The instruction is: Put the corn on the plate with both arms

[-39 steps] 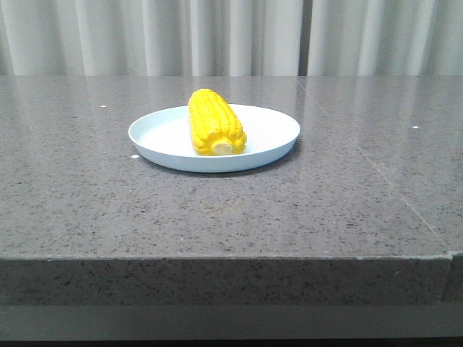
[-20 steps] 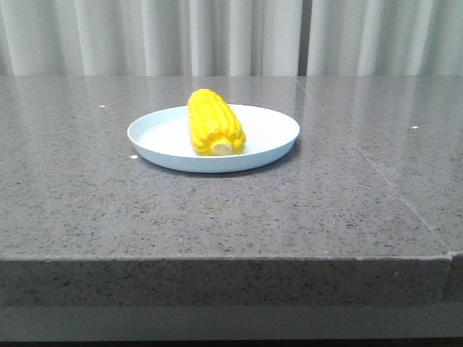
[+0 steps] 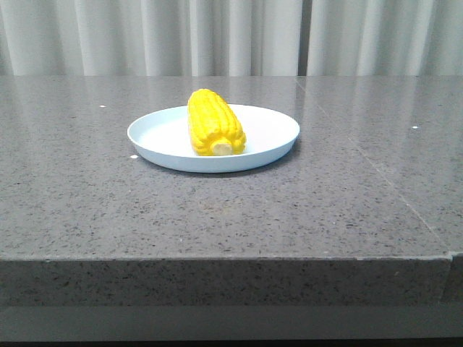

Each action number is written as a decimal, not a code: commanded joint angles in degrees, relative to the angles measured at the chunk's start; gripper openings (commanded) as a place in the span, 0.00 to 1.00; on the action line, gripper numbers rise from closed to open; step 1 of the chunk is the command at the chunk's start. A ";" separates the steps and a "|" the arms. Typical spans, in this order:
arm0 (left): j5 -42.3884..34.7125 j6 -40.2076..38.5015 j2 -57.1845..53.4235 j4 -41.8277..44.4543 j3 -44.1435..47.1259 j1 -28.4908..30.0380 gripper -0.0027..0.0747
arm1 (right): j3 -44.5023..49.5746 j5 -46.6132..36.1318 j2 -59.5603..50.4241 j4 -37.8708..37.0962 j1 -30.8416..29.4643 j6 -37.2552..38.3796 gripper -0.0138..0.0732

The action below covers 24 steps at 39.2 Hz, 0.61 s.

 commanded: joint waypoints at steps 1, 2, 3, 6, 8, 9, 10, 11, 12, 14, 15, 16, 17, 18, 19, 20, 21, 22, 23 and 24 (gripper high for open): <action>-4.84 -0.16 -0.97 -0.32 1.28 0.21 0.01 | -1.34 -4.58 0.70 -0.62 -0.28 -0.60 0.08; -4.84 -0.16 -0.97 -0.32 1.28 0.21 0.01 | -1.34 -4.58 0.70 -0.62 -0.28 -0.60 0.08; -4.84 -0.16 -0.97 -0.32 1.28 0.21 0.01 | -1.34 -4.58 0.70 -0.62 -0.28 -0.60 0.08; -4.84 -0.16 -0.97 -0.32 1.28 0.21 0.01 | -1.34 -4.58 0.70 -0.62 -0.28 -0.60 0.08; -4.84 -0.16 -0.97 -0.32 1.28 0.21 0.01 | -1.34 -4.58 0.70 -0.62 -0.28 -0.60 0.08; -4.84 -0.16 -0.97 -0.32 1.28 0.21 0.01 | -1.34 -4.58 0.70 -0.62 -0.28 -0.60 0.08; -4.84 -0.16 -0.97 -0.32 1.28 0.21 0.01 | -1.34 -4.58 0.70 -0.62 -0.28 -0.60 0.08; -4.84 -0.16 -0.97 -0.32 1.28 0.21 0.01 | -1.34 -4.58 0.70 -0.62 -0.28 -0.60 0.08; -4.84 -0.16 -0.97 -0.32 1.28 0.21 0.01 | -1.34 -4.58 0.70 -0.62 -0.28 -0.60 0.08; -4.84 -0.16 -0.97 -0.32 1.28 0.21 0.01 | -1.34 -4.58 0.70 -0.62 -0.28 -0.60 0.08; -4.84 -0.16 -0.97 -0.32 1.28 0.21 0.01 | -1.34 -4.58 0.70 -0.62 -0.28 -0.60 0.08; -4.84 -0.16 -0.97 -0.32 1.28 0.21 0.01 | -1.30 -4.63 0.70 -0.62 -0.28 -0.60 0.08; -4.84 -0.16 -0.97 -0.32 1.28 0.21 0.01 | -1.17 -4.79 0.70 -0.62 -0.28 -0.60 0.08; -4.84 -0.16 -0.97 -0.32 1.28 0.21 0.01 | -1.00 -4.95 0.70 -0.56 -0.28 -0.60 0.08; -4.84 -0.16 -0.97 -0.32 1.28 0.21 0.01 | -0.73 -5.36 0.70 -0.56 -0.28 -0.60 0.08; -4.84 -0.16 -0.97 -0.32 1.28 0.21 0.01 | -0.35 -5.99 0.70 -0.56 -0.37 -0.60 0.08; -4.84 -0.16 -0.97 -0.32 1.28 0.21 0.01 | 0.29 -7.04 0.70 -0.56 -0.51 -0.60 0.08; -4.84 -0.16 -0.97 -0.32 1.28 0.21 0.01 | 1.14 -8.01 0.70 -0.56 -0.85 -0.60 0.08; -4.84 -0.16 -0.97 -0.32 1.28 0.21 0.01 | 1.89 -9.38 0.54 -0.56 -1.32 -0.60 0.08; -4.84 -0.16 -0.97 -0.32 1.28 0.21 0.01 | 2.93 -10.44 0.38 -0.56 -1.75 -0.60 0.08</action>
